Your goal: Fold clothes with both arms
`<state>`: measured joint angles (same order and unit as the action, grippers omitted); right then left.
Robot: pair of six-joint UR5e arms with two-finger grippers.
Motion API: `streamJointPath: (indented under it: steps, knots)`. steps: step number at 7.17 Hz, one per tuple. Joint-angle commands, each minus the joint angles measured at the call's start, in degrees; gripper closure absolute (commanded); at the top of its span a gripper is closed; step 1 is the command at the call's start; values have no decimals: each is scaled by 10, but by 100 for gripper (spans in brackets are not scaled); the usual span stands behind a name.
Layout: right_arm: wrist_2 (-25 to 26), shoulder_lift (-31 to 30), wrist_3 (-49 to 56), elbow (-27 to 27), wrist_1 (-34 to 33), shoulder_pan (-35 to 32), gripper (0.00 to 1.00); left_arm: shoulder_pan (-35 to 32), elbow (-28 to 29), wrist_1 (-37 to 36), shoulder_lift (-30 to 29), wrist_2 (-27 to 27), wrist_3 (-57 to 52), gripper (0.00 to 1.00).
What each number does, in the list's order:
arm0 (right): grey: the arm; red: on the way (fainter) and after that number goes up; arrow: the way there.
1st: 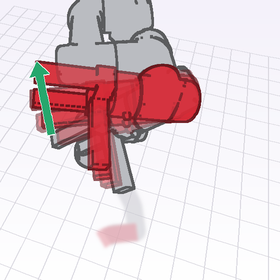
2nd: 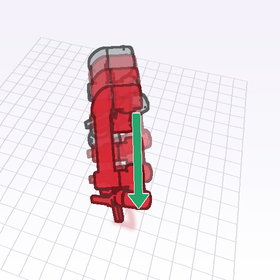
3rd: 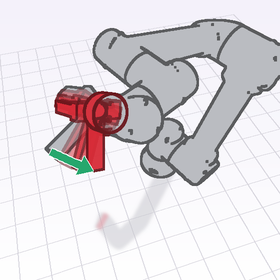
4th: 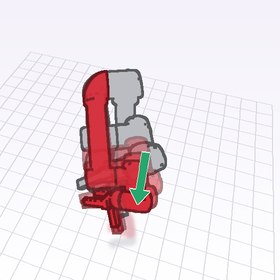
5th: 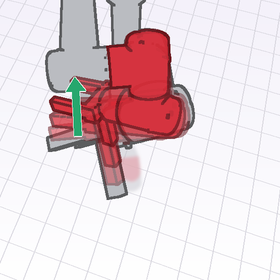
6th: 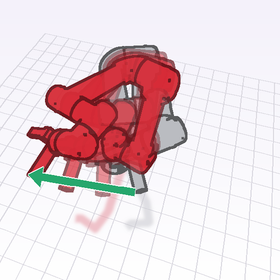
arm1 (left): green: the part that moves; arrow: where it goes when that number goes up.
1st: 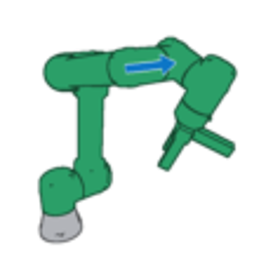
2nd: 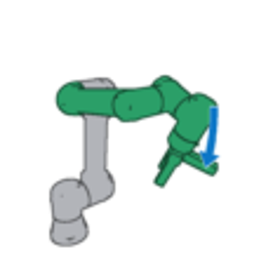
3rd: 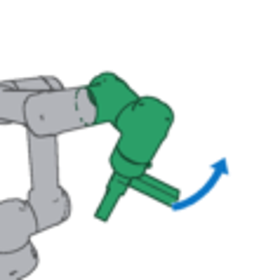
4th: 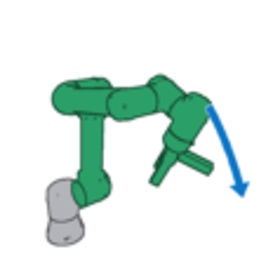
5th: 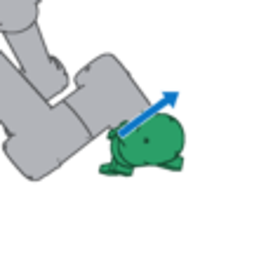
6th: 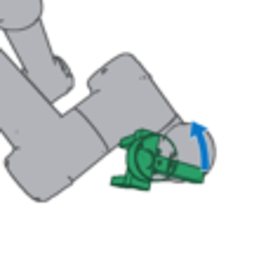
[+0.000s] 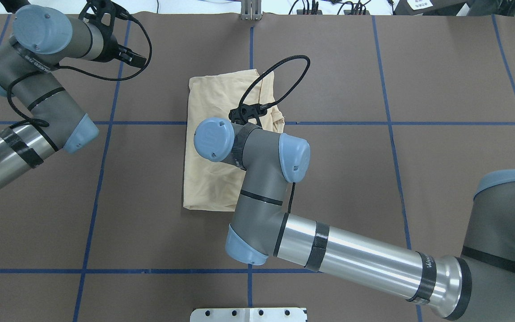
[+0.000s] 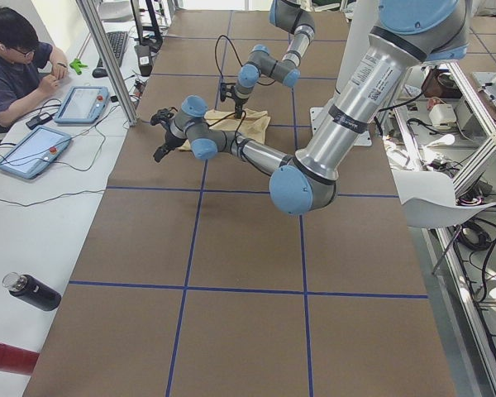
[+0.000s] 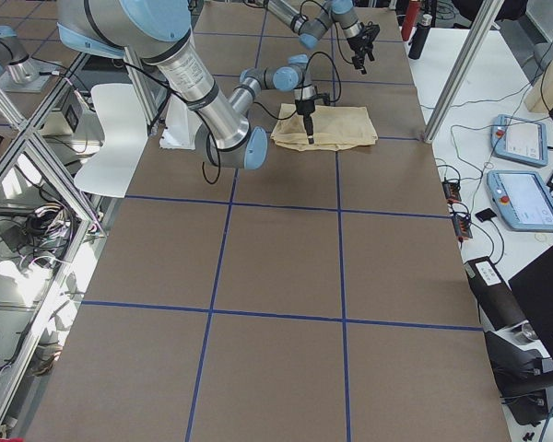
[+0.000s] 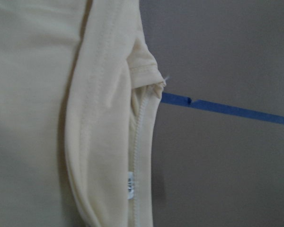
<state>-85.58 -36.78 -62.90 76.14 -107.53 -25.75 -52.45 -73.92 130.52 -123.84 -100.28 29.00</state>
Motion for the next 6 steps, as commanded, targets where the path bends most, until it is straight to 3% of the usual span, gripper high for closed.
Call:
streamJointPath:
  steps: [1,2,3,5,6]
  knots:
    - [1,-114,54,97,-1,-22,0,0,-1,0,0,0,0,0]
    - [1,-174,83,172,-7,-34,0,1,-1,0,0,0,0,0]
    - [1,-214,85,209,-4,-34,0,0,-1,0,0,0,0,0]
    - [-6,-202,64,242,10,-41,0,1,-3,-1,0,-1,3,0]
    - [-40,-202,9,261,70,-43,0,2,-27,-7,0,-25,47,0]
